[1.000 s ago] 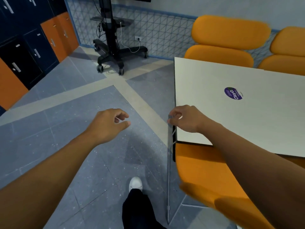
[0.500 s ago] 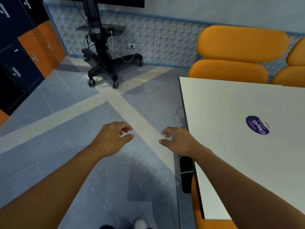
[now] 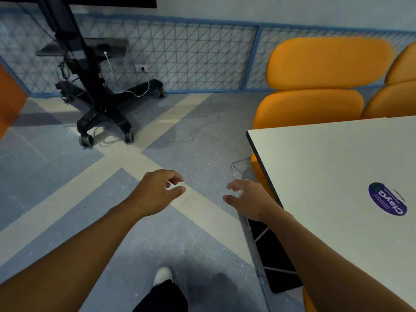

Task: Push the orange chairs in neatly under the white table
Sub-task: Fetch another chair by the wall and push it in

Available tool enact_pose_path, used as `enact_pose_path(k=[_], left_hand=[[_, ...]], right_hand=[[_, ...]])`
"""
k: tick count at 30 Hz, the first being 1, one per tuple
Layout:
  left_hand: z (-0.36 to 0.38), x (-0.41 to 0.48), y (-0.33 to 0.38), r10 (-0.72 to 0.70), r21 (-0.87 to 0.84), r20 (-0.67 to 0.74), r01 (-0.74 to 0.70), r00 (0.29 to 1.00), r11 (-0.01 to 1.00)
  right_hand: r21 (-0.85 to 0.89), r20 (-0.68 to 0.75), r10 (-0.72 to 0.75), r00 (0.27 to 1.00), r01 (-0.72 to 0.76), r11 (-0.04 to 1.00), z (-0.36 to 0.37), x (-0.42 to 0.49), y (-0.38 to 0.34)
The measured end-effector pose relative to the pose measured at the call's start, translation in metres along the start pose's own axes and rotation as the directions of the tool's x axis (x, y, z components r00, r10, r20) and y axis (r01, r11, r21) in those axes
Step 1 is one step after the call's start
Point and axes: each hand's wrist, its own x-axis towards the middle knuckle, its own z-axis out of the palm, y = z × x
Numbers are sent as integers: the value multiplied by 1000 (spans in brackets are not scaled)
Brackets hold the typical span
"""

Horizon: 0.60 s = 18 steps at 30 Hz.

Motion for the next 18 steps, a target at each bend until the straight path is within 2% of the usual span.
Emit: enact_pose_path(k=[9, 18], left_hand=[[-72, 160, -24, 130, 59, 107, -136, 986, 989], [-84, 339, 0, 249, 90, 188, -269, 950, 959]], right_hand=[[111, -82, 138, 987, -128, 985, -31, 120, -47], [157, -156, 224, 962, -200, 967, -91, 254, -18]])
